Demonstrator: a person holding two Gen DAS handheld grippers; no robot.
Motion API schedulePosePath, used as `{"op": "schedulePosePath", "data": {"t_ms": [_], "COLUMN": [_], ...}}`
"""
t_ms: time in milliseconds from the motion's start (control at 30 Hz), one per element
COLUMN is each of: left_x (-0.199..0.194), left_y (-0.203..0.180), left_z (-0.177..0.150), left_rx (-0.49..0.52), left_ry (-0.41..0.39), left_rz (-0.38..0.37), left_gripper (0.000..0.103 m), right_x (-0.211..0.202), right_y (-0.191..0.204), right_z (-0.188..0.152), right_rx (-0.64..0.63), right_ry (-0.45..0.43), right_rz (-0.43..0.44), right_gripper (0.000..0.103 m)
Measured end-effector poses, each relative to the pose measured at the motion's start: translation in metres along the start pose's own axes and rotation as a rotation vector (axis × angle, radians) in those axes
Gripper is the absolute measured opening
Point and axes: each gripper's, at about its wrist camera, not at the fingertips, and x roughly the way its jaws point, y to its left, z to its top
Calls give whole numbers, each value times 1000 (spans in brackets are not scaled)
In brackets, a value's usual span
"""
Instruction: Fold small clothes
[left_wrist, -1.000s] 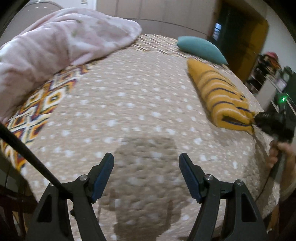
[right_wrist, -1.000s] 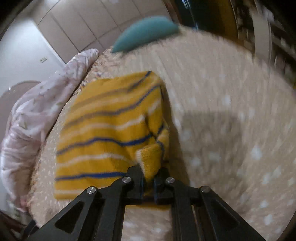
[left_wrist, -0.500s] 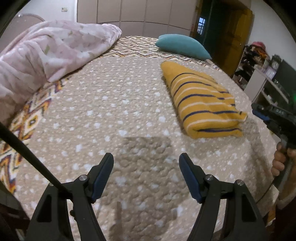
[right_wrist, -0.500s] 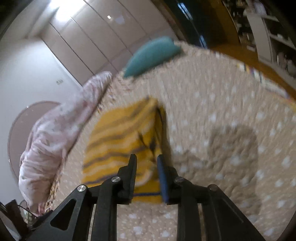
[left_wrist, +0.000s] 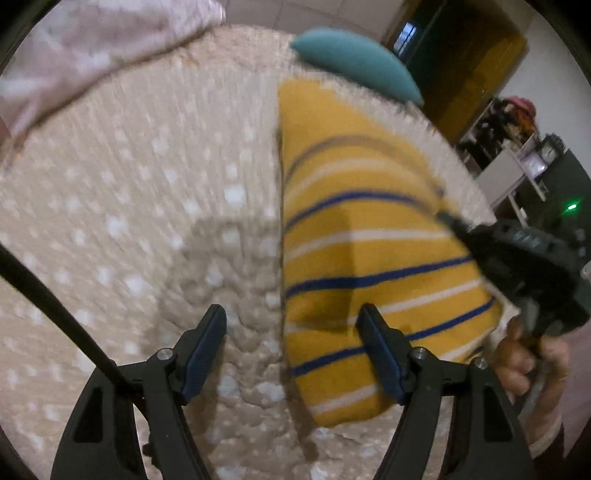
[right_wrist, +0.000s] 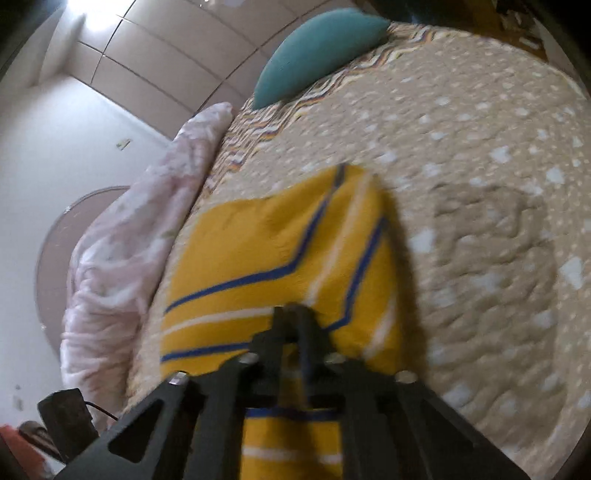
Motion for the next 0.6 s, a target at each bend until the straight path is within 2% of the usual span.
{"op": "schedulePosePath", "data": {"t_ms": [100, 167, 233, 300, 367, 433, 467, 533, 567, 600], "left_x": [-3, -4, -4, -2, -3, -5, -7, -9, -9, -9], "left_y": [0, 1, 2, 0, -1, -3, -2, -3, -3, -3], "left_z": [-5, -7, -9, -11, -14, -16, -17, -18, -19, -19], "left_rx": [29, 33, 27, 34, 43, 44, 43, 42, 41, 40], "left_ry": [-42, -56, -69, -85, -104, -120, -126, -136, -135, -132], "left_rz": [-9, -11, -11, -3, 3, 16, 28, 49, 51, 50], "left_gripper": [77, 77, 78, 78, 78, 79, 80, 84, 85, 85], "right_x": [-9, -22, -24, -7, 20, 62, 81, 111, 121, 125], "right_y": [6, 26, 51, 76, 92, 105, 106, 101, 97, 94], "right_z": [2, 5, 11, 15, 18, 20, 21, 35, 48, 57], "right_rx": [-30, -81, -123, -132, -134, -158, -157, -121, -110, -109], "right_ry": [8, -28, -27, 43, 137, 274, 323, 371, 362, 334], "right_rz": [-58, -75, 6, 141, 226, 273, 273, 265, 226, 165], "right_gripper": [3, 16, 21, 33, 34, 34, 33, 25, 16, 15]}}
